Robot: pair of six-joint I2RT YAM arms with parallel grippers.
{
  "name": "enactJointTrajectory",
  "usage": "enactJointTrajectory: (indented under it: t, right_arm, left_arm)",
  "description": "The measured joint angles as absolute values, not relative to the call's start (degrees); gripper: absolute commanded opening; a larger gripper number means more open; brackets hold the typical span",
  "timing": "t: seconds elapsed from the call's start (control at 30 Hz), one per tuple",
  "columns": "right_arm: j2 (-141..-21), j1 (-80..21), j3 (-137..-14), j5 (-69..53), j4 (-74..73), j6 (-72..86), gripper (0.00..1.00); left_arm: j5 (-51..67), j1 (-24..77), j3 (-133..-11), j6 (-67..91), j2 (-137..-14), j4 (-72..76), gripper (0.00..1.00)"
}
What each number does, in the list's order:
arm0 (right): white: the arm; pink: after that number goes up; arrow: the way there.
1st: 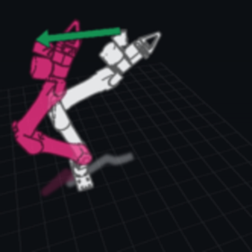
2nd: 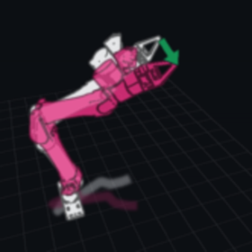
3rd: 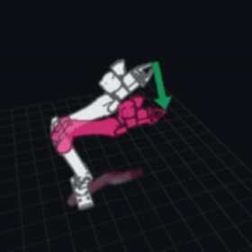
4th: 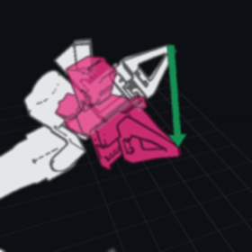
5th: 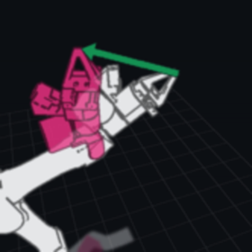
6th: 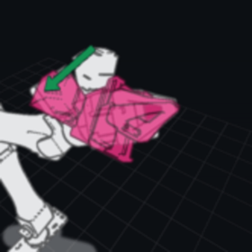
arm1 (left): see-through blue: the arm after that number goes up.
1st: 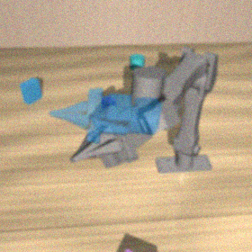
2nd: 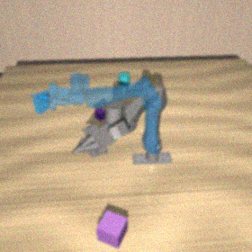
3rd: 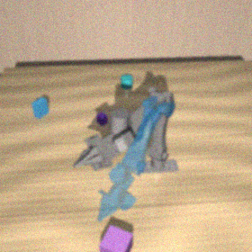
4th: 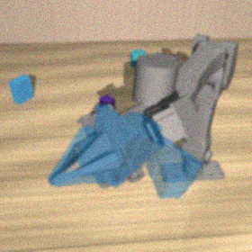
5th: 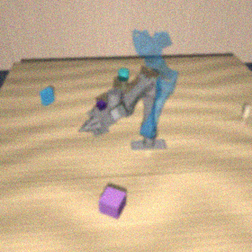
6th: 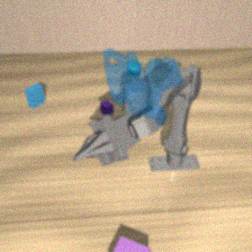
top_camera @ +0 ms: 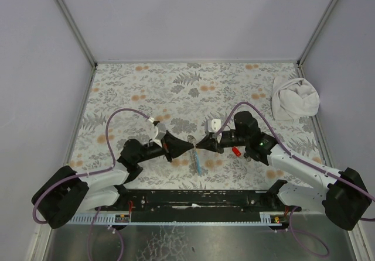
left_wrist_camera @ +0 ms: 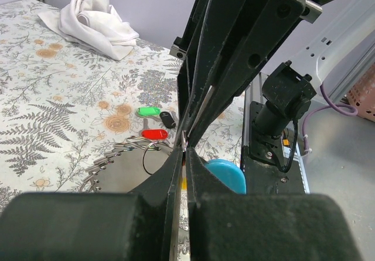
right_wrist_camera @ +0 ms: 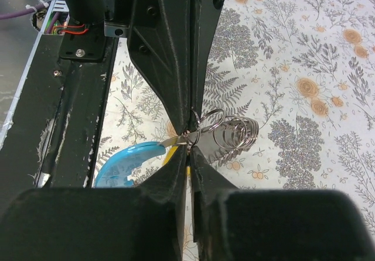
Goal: Put the keys on the keyring
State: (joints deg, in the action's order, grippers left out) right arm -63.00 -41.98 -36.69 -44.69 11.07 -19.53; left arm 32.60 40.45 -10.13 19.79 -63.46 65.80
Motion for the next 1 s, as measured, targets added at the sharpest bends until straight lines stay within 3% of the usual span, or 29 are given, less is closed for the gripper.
enactJointTrajectory:
  t: [0.17, 0.33, 0.47, 1.0]
  right_arm:
    - [-63.0, -42.0, -36.7, -44.7, 11.0, -19.7, 0.00]
    - [-63.0, -42.1, -37.3, -44.1, 8.3, -21.6, 0.00]
    - [-63.0, -42.1, -38.8, -42.4, 3.0, -24.2, 0.00]
    - [-63.2, -42.1, -43.1, -42.1, -5.6, -29.8, 0.00]
  left_arm:
    - [32.6, 40.4, -10.0, 19.9, -63.7, 66.3, 0.01]
    - [32.4, 40.4, -9.8, 19.7, -63.2, 65.8, 0.17]
    - [32.0, 40.4, -10.0, 18.8, -60.8, 64.7, 0.23]
    - [35.2, 40.4, -16.4, 9.4, -58.2, 45.9, 0.35]
